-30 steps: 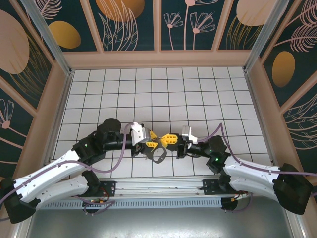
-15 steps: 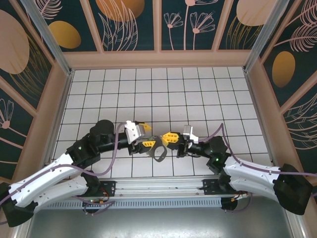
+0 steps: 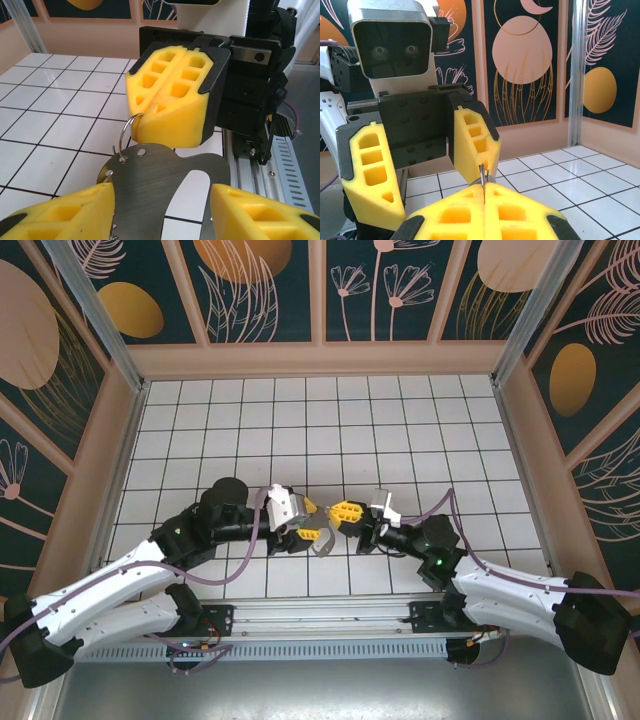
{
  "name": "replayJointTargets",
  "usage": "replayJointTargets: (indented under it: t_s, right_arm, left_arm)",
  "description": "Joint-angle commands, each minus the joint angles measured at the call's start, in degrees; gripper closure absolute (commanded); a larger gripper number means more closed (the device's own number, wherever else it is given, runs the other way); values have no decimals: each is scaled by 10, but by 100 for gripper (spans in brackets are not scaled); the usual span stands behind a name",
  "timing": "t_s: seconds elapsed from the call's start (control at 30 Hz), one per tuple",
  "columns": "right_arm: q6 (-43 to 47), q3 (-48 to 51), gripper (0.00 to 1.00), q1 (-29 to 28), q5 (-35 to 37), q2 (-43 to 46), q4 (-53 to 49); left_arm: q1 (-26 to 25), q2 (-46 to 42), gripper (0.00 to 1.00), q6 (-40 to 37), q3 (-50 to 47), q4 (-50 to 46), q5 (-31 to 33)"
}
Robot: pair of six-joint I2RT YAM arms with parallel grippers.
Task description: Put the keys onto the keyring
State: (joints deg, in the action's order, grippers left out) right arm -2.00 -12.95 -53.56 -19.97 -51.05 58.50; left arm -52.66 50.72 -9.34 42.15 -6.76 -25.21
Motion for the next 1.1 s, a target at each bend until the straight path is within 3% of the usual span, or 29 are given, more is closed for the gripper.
replayJointTargets:
  t_s: [0.0, 0.37, 0.67, 0.9, 1.0, 1.07]
  right_arm:
    - [6, -7, 100, 4, -3, -3, 19]
    - [-2, 6, 100, 3, -25, -3, 36]
    - [1, 10, 100, 4, -17, 1, 22]
    - [12, 3, 100, 2, 81, 23, -14]
    - [17, 2, 100, -6, 151, 19, 12]
    - [17, 0, 100, -7, 182, 12, 29]
  left_arm:
    - [1, 12, 48, -7, 11, 26, -20]
    - [1, 56, 52, -29, 37, 33, -37]
    - [0, 18, 54, -17, 18, 33, 4]
    - [1, 9, 35, 23, -18, 74, 60]
    - [0, -6, 17, 60, -54, 145, 127]
    - [0, -22, 16, 71, -73, 181, 175]
